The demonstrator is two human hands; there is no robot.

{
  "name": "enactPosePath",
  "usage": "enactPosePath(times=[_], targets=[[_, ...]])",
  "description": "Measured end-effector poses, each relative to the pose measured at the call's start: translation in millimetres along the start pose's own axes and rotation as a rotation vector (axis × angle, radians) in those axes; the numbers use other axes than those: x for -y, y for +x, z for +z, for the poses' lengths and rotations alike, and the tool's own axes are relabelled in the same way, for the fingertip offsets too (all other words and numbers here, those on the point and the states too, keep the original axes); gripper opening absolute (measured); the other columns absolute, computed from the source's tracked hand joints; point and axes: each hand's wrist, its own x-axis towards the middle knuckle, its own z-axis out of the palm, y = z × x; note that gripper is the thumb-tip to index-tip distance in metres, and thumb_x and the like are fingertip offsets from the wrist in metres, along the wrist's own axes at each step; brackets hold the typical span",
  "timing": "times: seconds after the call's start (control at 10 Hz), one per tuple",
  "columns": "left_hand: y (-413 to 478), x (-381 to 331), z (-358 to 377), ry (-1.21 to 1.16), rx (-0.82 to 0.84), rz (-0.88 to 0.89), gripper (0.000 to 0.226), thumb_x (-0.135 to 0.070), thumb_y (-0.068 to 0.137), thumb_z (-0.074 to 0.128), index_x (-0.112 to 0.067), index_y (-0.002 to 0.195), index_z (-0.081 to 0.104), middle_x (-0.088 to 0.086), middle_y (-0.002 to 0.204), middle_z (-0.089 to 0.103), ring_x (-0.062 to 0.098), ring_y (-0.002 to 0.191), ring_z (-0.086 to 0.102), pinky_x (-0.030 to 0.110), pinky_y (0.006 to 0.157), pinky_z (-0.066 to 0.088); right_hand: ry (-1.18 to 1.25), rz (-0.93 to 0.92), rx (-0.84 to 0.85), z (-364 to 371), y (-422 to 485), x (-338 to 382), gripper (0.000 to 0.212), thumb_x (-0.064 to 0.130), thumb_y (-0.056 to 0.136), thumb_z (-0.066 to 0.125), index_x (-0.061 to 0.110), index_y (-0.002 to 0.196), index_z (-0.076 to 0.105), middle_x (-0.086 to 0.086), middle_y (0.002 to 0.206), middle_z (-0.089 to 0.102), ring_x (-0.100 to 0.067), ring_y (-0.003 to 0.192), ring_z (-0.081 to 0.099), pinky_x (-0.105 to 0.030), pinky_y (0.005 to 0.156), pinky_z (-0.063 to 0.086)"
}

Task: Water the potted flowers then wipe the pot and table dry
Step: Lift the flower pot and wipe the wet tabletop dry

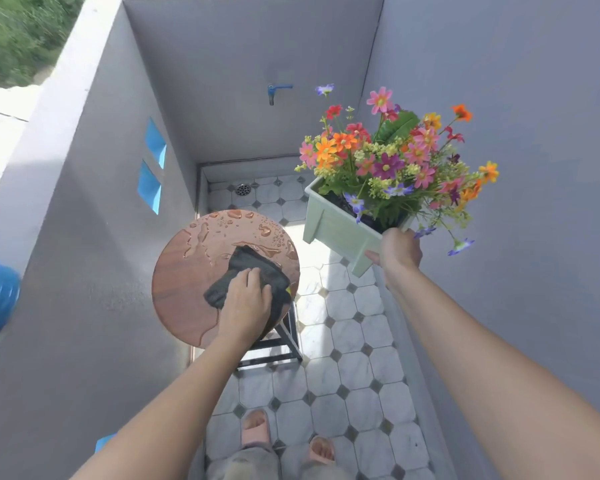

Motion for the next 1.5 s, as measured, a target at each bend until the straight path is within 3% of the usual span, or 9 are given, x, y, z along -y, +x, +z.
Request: enactPosePath(times=[0.3, 0.4, 0.5, 0.7, 0.8, 0.9, 1.0, 1.1, 1.5], targets=[[25, 51, -6, 0.388, 0.438, 0.453, 0.071, -0.060, 0.090, -0.003, -0.030, 0.150, 0.020, 0.001, 0.160, 0.007, 0.023, 0.147, -0.002, 0.053, 0.115, 0.013, -0.023, 0.014, -0.077, 15, -12, -7, 0.034, 0.003, 0.093, 0.033, -0.006, 0.126, 0.041, -0.014, 0.125, 0.054, -0.029, 0.106, 0.062, -0.028, 0.067, 0.047], [9, 83, -3, 0.435, 0.477, 0.440, 0.070, -0.059, 0.088, -0.012, -0.033, 0.150, 0.010, 0.003, 0.158, 0.006, 0.025, 0.144, 0.002, 0.061, 0.109, 0.026, -0.007, 0.020, -0.140, 18, -13, -10, 0.032, 0.004, 0.094, 0.033, -0.003, 0.123, 0.044, -0.014, 0.128, 0.054, -0.025, 0.097, 0.065, -0.032, 0.058, 0.042], [-18, 83, 7, 0.511, 0.459, 0.408, 0.056, -0.054, 0.097, 0.013, -0.031, 0.139, 0.041, 0.010, 0.146, 0.044, 0.033, 0.132, 0.044, 0.065, 0.088, 0.046, 0.023, 0.003, -0.165, 18, -8, -10, 0.034, 0.004, 0.094, 0.034, -0.001, 0.125, 0.044, -0.012, 0.126, 0.054, -0.021, 0.084, 0.067, -0.032, 0.057, 0.042], [14, 86, -10, 0.464, 0.318, 0.721, 0.060, -0.057, 0.094, 0.020, -0.025, 0.136, 0.050, 0.008, 0.146, 0.045, 0.017, 0.147, 0.009, 0.058, 0.108, 0.010, 0.024, -0.009, -0.175, 17, 10, -11, 0.040, 0.005, 0.093, 0.037, 0.002, 0.134, 0.040, -0.010, 0.137, 0.045, -0.014, 0.067, 0.062, -0.024, 0.061, 0.050], [49, 105, -18, 0.456, 0.437, 1.068, 0.053, -0.046, 0.098, 0.024, -0.028, 0.148, 0.030, -0.002, 0.157, 0.023, 0.015, 0.147, -0.002, 0.043, 0.116, 0.000, 0.054, -0.023, -0.115, 14, 23, -18, 0.047, 0.004, 0.091, 0.038, 0.004, 0.137, 0.034, -0.020, 0.130, 0.048, -0.035, 0.102, 0.063, -0.021, 0.045, 0.051], [50, 106, -4, 0.452, 0.520, 1.072, 0.053, -0.045, 0.100, 0.020, -0.031, 0.150, 0.021, -0.005, 0.158, 0.017, 0.018, 0.147, -0.001, 0.043, 0.116, -0.002, 0.040, -0.063, -0.081, 16, 28, -24, 0.047, 0.004, 0.090, 0.040, 0.002, 0.137, 0.033, -0.017, 0.106, 0.050, -0.039, 0.111, 0.057, -0.016, 0.042, 0.051], [32, 73, 24, 0.370, 0.385, 1.009, 0.052, -0.046, 0.099, 0.015, -0.033, 0.148, 0.026, -0.005, 0.155, 0.026, 0.019, 0.147, 0.009, 0.046, 0.113, 0.007, 0.048, -0.034, -0.111, 27, 36, -22, 0.046, 0.004, 0.091, 0.039, 0.003, 0.137, 0.034, -0.006, 0.100, 0.053, -0.028, 0.086, 0.065, -0.015, 0.040, 0.048], [36, 41, 45, 0.291, 0.229, 0.656, 0.051, -0.044, 0.097, 0.023, -0.028, 0.145, 0.035, -0.002, 0.150, 0.039, 0.018, 0.141, 0.022, 0.050, 0.110, 0.027, 0.095, 0.037, -0.220, 39, 42, -14, 0.047, 0.004, 0.093, 0.037, 0.010, 0.139, 0.036, -0.007, 0.140, 0.042, -0.009, 0.059, 0.058, -0.019, 0.044, 0.048], [95, -4, 57, 0.172, 0.114, -0.011, 0.058, -0.041, 0.098, 0.024, -0.024, 0.152, 0.010, -0.001, 0.161, 0.006, 0.020, 0.148, -0.001, 0.049, 0.116, 0.003, 0.139, 0.052, -0.250, 57, 55, -7, 0.052, 0.004, 0.090, 0.035, 0.016, 0.141, 0.033, -0.006, 0.143, 0.039, -0.032, 0.086, 0.067, -0.024, 0.058, 0.049]])
